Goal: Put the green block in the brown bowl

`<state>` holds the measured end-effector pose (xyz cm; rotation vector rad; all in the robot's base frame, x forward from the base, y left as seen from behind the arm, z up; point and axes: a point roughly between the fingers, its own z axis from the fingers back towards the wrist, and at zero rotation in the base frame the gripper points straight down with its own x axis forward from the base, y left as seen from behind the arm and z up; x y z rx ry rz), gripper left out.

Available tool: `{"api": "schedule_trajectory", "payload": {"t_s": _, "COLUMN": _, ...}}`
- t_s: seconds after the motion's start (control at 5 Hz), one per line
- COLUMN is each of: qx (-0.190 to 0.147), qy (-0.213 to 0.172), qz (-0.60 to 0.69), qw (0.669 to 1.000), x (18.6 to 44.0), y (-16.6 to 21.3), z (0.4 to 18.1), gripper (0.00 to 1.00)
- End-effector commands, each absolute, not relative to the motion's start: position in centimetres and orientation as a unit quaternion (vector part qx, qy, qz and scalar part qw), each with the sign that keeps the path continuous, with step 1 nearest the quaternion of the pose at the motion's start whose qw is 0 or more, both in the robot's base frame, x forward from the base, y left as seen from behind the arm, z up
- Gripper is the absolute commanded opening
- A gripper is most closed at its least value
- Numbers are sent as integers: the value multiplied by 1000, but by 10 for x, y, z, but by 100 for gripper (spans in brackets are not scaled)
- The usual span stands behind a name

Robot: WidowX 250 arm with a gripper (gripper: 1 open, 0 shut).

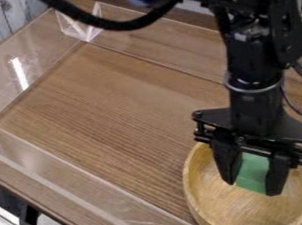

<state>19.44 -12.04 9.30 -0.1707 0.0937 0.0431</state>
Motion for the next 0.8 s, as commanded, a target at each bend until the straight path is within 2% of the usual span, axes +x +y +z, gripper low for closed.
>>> {"api": "schedule_trajectory", "payload": {"t_s": 0.0, "qx": -97, "qy": 29, "qz": 25, "qw": 995, "x": 203, "y": -121, "z": 97, "gripper": 0}}
{"api": "schedule_trajectory", "payload": {"t_s": 0.6, "qx": -104, "qy": 32, "qz": 26, "qw": 994, "x": 212, "y": -118, "z": 86, "gripper": 0}}
